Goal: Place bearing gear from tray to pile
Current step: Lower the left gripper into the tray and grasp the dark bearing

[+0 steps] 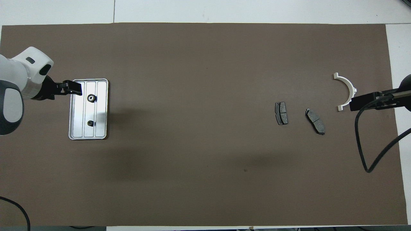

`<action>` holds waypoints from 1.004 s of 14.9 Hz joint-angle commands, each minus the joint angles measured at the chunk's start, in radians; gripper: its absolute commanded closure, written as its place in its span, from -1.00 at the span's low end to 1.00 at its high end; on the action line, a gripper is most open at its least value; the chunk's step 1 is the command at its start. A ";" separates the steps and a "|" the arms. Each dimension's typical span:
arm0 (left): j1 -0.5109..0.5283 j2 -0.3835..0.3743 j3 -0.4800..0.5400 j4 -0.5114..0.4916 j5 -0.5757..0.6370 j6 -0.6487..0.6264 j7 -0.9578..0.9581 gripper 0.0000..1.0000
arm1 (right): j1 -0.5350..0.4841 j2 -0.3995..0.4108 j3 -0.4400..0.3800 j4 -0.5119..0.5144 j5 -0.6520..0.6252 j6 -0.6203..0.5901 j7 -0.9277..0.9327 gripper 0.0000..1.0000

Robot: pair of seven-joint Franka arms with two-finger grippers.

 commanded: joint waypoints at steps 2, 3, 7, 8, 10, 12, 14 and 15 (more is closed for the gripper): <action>-0.009 0.084 -0.004 -0.008 0.002 0.096 -0.009 -0.90 | -0.010 -0.014 0.006 -0.008 0.026 -0.002 0.009 -1.00; -0.009 0.104 -0.002 -0.008 0.002 0.112 -0.011 -0.77 | -0.010 -0.012 0.006 -0.010 0.026 -0.002 0.007 -1.00; -0.009 0.155 -0.002 -0.008 0.002 0.153 -0.018 -0.53 | -0.008 -0.014 0.008 -0.010 0.026 0.001 0.003 -1.00; -0.009 0.161 -0.002 -0.011 0.002 0.166 -0.028 -0.50 | -0.008 -0.014 0.008 -0.010 0.026 0.001 0.003 -1.00; -0.009 0.175 -0.002 -0.015 0.002 0.190 -0.028 -0.50 | -0.010 -0.014 0.008 -0.010 0.026 0.003 0.003 -1.00; -0.009 0.183 -0.004 -0.015 0.002 0.204 -0.031 -0.45 | -0.008 -0.014 0.008 -0.011 0.026 0.003 0.003 -1.00; -0.009 0.198 -0.004 -0.017 0.002 0.221 -0.031 -0.38 | -0.010 -0.014 0.008 -0.011 0.026 0.001 0.003 -1.00; -0.009 0.200 -0.002 -0.017 0.002 0.219 -0.031 -0.37 | -0.010 -0.014 0.008 -0.011 0.026 0.003 0.003 -1.00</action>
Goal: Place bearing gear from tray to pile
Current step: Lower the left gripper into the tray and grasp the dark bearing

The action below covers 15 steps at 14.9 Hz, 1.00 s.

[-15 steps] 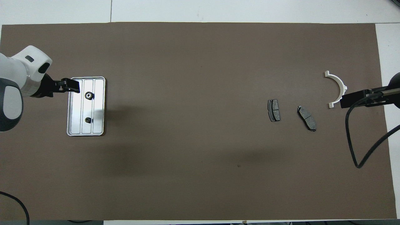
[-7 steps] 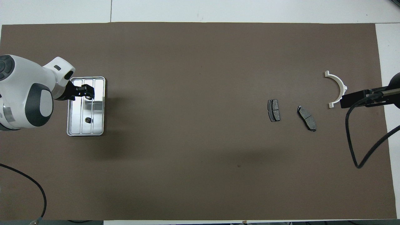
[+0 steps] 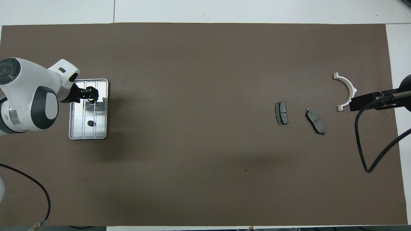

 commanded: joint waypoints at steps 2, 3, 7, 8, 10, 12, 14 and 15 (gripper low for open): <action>-0.005 0.017 0.004 -0.003 0.002 0.033 -0.016 -0.35 | -0.010 -0.014 0.007 -0.011 0.026 0.003 0.004 -1.00; -0.005 0.019 0.002 -0.003 0.002 0.041 -0.016 -0.35 | -0.010 -0.014 0.007 -0.011 0.026 0.003 0.004 -1.00; -0.005 0.021 0.002 -0.006 0.002 0.030 -0.016 0.28 | -0.010 -0.014 0.007 -0.011 0.026 0.003 0.004 -1.00; -0.005 0.021 0.002 -0.006 0.002 0.025 -0.016 0.51 | -0.010 -0.014 0.005 -0.011 0.026 0.003 0.004 -1.00; -0.009 0.021 0.002 0.017 0.002 -0.026 -0.021 0.91 | -0.010 -0.014 0.007 -0.011 0.026 0.003 0.003 -1.00; -0.076 0.043 0.004 0.140 0.002 -0.164 -0.124 1.00 | -0.010 -0.014 0.007 -0.011 0.026 0.003 0.003 -1.00; -0.183 0.066 0.004 0.280 0.002 -0.304 -0.320 1.00 | -0.010 -0.014 0.007 -0.011 0.026 0.003 0.003 -1.00; -0.252 0.082 0.004 0.325 0.002 -0.355 -0.432 1.00 | -0.010 -0.014 0.007 -0.011 0.026 0.003 0.003 -1.00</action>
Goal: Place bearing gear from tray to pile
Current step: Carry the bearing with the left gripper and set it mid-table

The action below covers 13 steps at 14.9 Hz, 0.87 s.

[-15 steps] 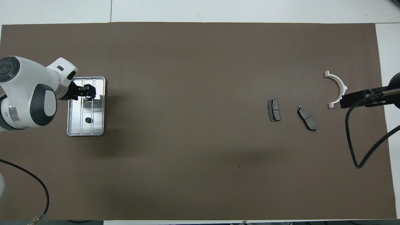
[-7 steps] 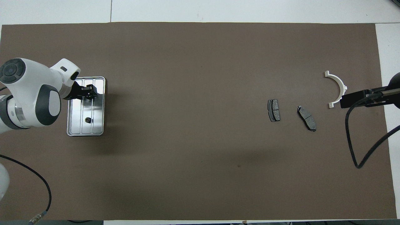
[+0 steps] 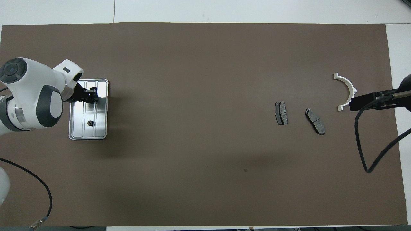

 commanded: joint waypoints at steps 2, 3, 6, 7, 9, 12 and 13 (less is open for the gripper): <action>-0.252 0.076 0.016 0.191 0.003 -0.120 -0.389 1.00 | -0.010 -0.014 0.005 -0.011 0.026 0.003 0.003 -1.00; -0.297 0.077 0.018 0.194 0.006 -0.109 -0.460 1.00 | -0.010 -0.014 0.005 -0.011 0.026 0.003 0.004 -1.00; -0.414 0.073 0.015 0.127 0.055 0.001 -0.621 1.00 | -0.010 -0.014 0.007 -0.011 0.026 0.003 0.007 -1.00; -0.443 0.066 0.016 0.093 0.055 0.036 -0.647 1.00 | -0.010 -0.014 0.007 -0.011 0.026 0.003 0.009 -1.00; -0.460 0.066 0.015 0.050 0.055 0.088 -0.657 1.00 | -0.010 -0.014 0.007 -0.013 0.026 0.003 0.006 -1.00; -0.460 0.053 0.015 -0.079 0.055 0.237 -0.657 1.00 | -0.010 -0.020 0.007 -0.022 0.026 0.003 0.007 -1.00; -0.460 0.050 0.015 -0.095 0.055 0.260 -0.657 1.00 | -0.009 -0.021 0.007 -0.023 0.026 0.003 0.009 -1.00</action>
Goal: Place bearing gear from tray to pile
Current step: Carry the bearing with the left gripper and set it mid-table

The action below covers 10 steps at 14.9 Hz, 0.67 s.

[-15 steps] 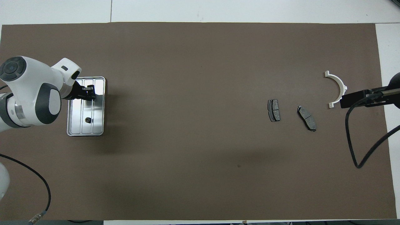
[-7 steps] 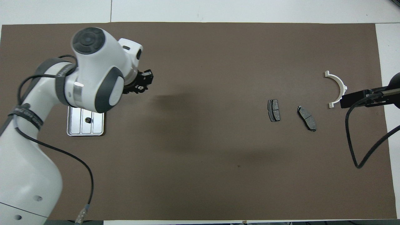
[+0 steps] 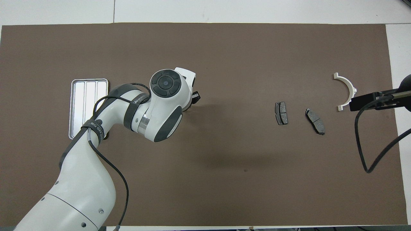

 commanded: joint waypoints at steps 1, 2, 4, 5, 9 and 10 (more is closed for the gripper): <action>-0.003 -0.032 0.012 -0.080 0.018 0.076 -0.013 1.00 | -0.009 -0.021 0.007 -0.023 0.026 0.003 0.012 -1.00; -0.003 -0.032 0.012 -0.080 0.018 0.076 -0.013 0.54 | -0.009 -0.021 0.007 -0.023 0.026 0.003 0.015 -1.00; 0.000 -0.032 0.013 -0.062 0.019 0.037 -0.011 -1.00 | -0.009 -0.021 0.007 -0.024 0.026 0.003 0.016 -1.00; 0.010 -0.031 0.013 -0.013 0.022 -0.029 -0.010 -1.00 | -0.009 -0.026 0.007 -0.024 0.026 0.003 0.015 -1.00; 0.183 -0.240 0.030 -0.125 0.027 -0.194 0.351 -1.00 | -0.001 -0.035 0.007 -0.043 0.026 0.003 0.019 -1.00; 0.249 -0.282 0.030 -0.173 0.027 -0.198 0.493 -1.00 | 0.023 -0.040 0.007 -0.053 0.026 0.004 0.029 -1.00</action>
